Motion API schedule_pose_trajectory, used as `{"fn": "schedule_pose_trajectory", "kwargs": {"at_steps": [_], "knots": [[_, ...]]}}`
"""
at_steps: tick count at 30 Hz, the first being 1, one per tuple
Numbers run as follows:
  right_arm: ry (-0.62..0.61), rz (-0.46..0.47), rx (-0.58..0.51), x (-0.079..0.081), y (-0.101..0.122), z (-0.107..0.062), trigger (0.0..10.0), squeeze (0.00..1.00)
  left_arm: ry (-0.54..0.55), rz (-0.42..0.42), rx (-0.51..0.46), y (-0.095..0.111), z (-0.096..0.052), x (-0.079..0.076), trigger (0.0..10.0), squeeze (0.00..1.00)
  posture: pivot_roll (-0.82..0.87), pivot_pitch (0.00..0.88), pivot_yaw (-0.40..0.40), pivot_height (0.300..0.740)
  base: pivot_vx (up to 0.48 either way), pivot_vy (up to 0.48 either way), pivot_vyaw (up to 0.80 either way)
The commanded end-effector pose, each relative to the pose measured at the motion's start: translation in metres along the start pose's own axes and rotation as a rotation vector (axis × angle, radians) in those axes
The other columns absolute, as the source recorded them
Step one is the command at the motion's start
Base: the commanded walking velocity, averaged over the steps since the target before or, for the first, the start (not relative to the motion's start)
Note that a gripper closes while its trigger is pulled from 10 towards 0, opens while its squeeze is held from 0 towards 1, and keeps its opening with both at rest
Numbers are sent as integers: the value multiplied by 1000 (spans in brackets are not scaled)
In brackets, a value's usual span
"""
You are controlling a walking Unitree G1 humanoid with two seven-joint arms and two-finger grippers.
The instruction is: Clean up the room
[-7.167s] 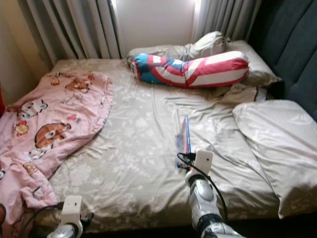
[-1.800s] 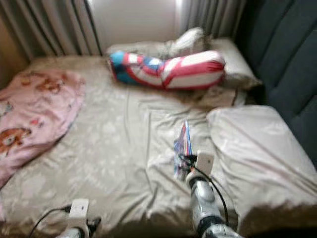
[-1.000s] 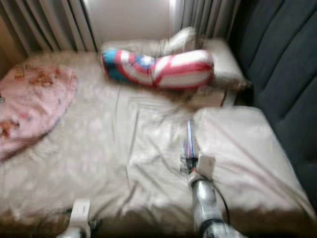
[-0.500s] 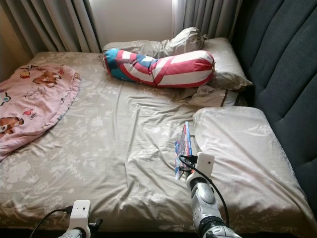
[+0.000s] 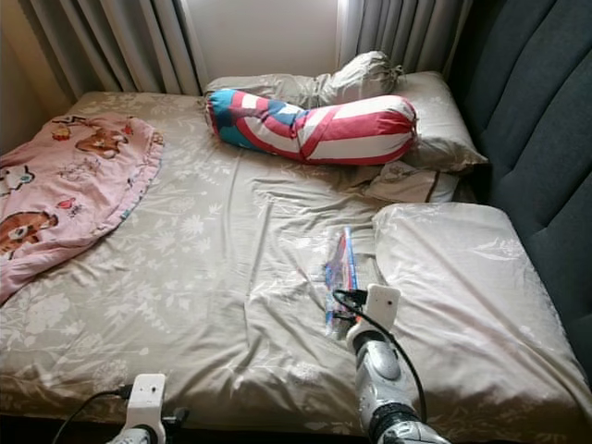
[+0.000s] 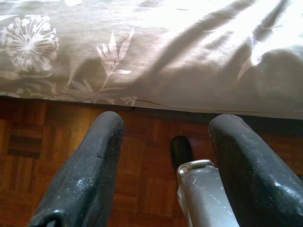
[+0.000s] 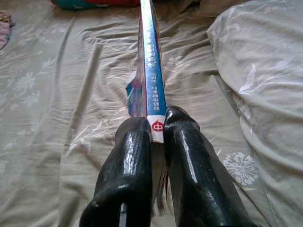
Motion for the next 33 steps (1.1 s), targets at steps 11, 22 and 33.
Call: {"fn": "schedule_pose_trajectory", "kwargs": {"at_steps": [11,22,33], "knots": [[40,-63,-68,8,17,5,10000,0,-3,2,24,-6,-1,-3,10000,0,-80,21,-21,740,0,0,0],[107,-95,-118,20,24,6,10000,0,48,-39,-99,25,3,6,10000,0,-78,22,-22,740,0,0,0],[112,-98,-114,19,22,5,10000,0,57,-45,-383,90,2,7,10000,0,-77,29,-24,740,0,0,0]]}}
Point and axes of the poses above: a point about 5 cm out from each wrist's last joint towards the gripper, its own z axis pointing out of the wrist towards the gripper, its own y axis along the axis of the wrist's last joint, x = y × z, the point moved 2 cm from there along z, pointing out of the wrist towards the gripper, and after that the axes turned 10 degrees about z, right-handed, at the moved point
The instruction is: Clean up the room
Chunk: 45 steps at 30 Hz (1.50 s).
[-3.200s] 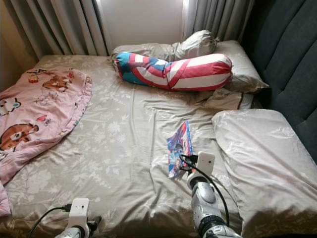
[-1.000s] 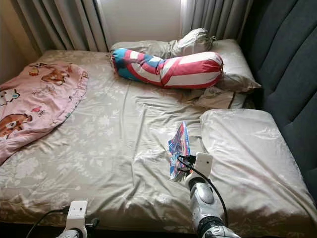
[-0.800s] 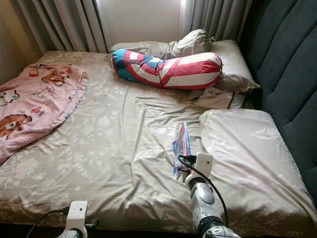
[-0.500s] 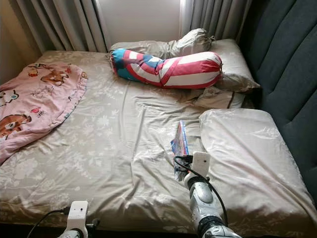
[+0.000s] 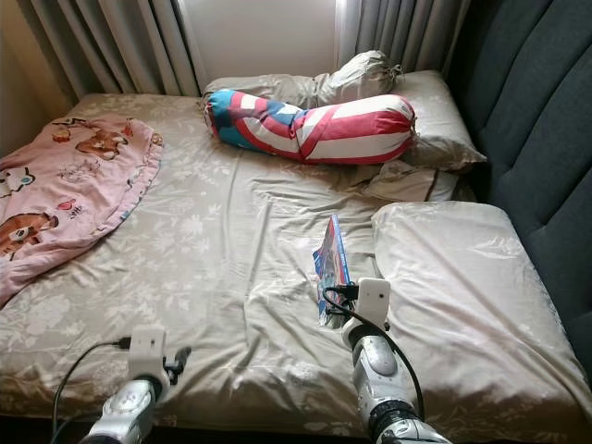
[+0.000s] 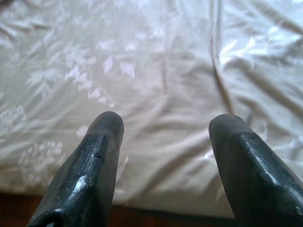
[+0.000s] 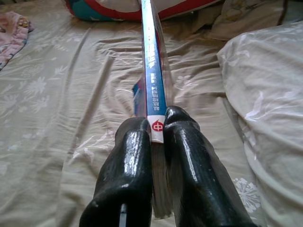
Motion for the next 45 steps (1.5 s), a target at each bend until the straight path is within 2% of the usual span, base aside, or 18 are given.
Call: {"fn": "schedule_pose_trajectory", "kwargs": {"at_steps": [1,6,13,21,23,26,33,39,45], "knots": [[36,-15,-67,7,14,4,10000,0,-5,-11,-20,2,-1,-3,10000,0,-77,29,-24,740,0,0,0],[50,-19,-63,9,12,4,10000,0,4,-46,-27,1,-2,-9,10000,0,-80,34,-25,740,0,0,0],[42,-43,-22,8,7,4,10000,0,2,-44,-41,4,-1,-12,10000,0,-80,38,-26,740,0,0,0],[47,-54,-1,9,2,2,10000,0,-4,-43,-46,4,-2,-15,10000,0,-81,41,-27,680,0,0,0],[47,-51,-15,8,3,1,10000,0,-6,-42,-46,4,-2,-16,10000,0,-81,43,-29,680,0,0,0],[34,-56,-9,5,2,1,10000,0,-29,3,-75,10,-1,-19,10000,0,-81,44,-30,680,0,0,0],[32,-58,8,5,0,1,10000,0,-24,-5,-139,29,4,-19,10000,0,-83,47,-31,680,0,0,0],[51,-56,3,8,-1,0,10000,0,-21,-2,-150,31,5,-19,10000,0,-85,46,-30,642,0,0,0],[26,-45,6,3,-1,0,10000,0,-16,-1,-149,31,5,-17,10000,0,-84,42,-30,642,0,0,0]]}}
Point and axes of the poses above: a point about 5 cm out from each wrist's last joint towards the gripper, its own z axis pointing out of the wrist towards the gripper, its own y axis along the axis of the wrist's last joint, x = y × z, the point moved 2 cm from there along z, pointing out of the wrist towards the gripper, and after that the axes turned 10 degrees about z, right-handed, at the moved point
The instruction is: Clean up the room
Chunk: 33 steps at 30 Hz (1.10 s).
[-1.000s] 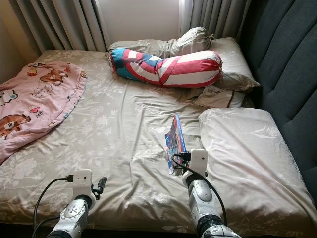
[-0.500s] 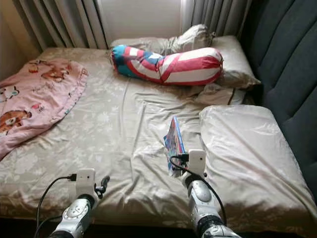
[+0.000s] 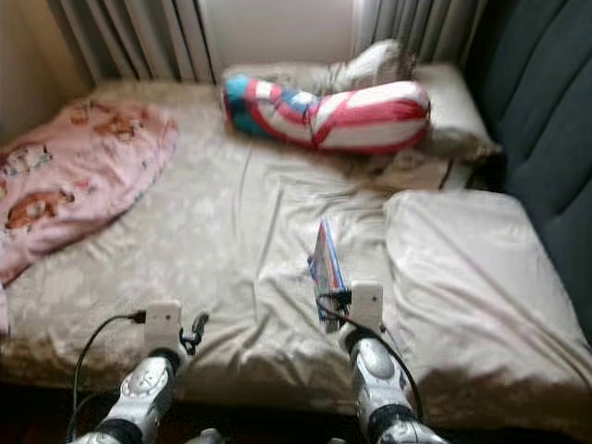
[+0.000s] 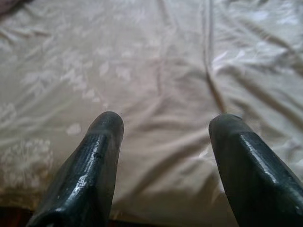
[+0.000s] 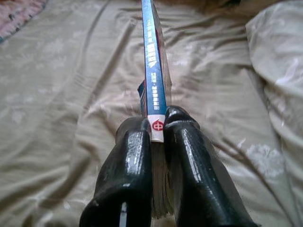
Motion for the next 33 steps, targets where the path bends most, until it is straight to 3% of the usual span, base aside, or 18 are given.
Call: {"fn": "schedule_pose_trajectory", "kwargs": {"at_steps": [1,33], "knots": [[4,-4,-32,1,8,2,10000,0,8,10,2,0,0,2,10000,0,-84,42,-30,642,0,0,0],[41,9,-54,6,11,3,10000,0,-17,7,-6,2,1,-1,10000,0,-88,40,-32,642,15,0,0]]}}
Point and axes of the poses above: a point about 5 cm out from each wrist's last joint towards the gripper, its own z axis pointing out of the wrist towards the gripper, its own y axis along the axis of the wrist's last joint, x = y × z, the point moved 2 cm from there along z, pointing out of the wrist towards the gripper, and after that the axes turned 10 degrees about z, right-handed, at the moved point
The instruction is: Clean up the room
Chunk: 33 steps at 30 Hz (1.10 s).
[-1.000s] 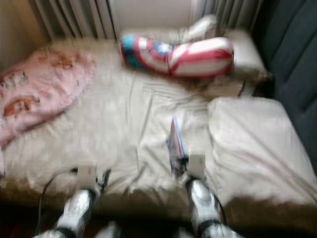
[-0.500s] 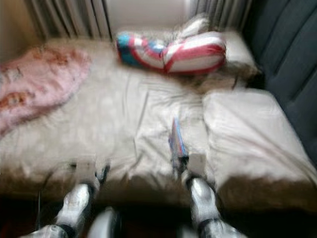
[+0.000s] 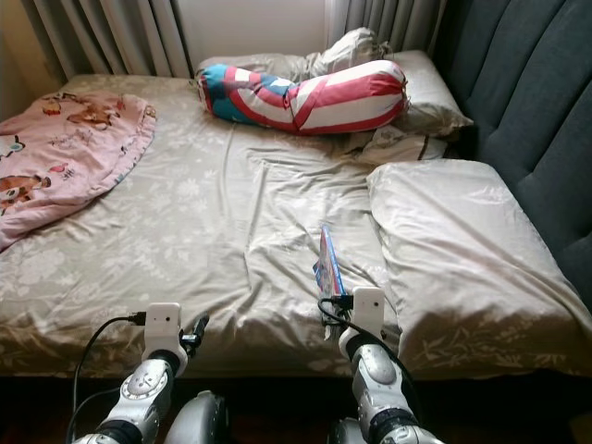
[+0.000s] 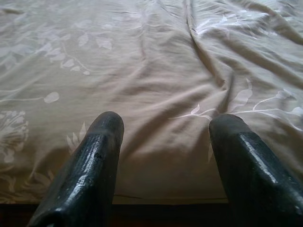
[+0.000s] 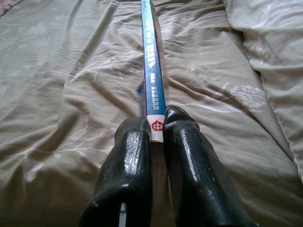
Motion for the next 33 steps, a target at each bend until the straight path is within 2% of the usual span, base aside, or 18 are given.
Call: {"fn": "schedule_pose_trajectory", "kwargs": {"at_steps": [1,18,23,30,33], "knots": [[37,-14,-82,9,20,7,10000,0,-11,8,-10,3,2,-1,10000,0,-89,40,-32,642,255,0,0],[70,-30,-110,15,24,7,10000,0,-18,8,-9,3,1,-2,10000,0,-89,43,-32,642,288,0,0],[100,-82,-98,19,22,7,10000,0,-17,7,-8,2,1,-2,10000,0,-89,43,-32,642,319,0,0],[88,-55,-95,18,21,7,10000,0,-15,7,-9,2,1,-1,10000,0,-92,45,-31,642,319,0,0],[83,-44,-93,17,21,7,10000,0,-10,9,-9,2,1,0,10000,0,-91,46,-30,642,0,0,0]]}}
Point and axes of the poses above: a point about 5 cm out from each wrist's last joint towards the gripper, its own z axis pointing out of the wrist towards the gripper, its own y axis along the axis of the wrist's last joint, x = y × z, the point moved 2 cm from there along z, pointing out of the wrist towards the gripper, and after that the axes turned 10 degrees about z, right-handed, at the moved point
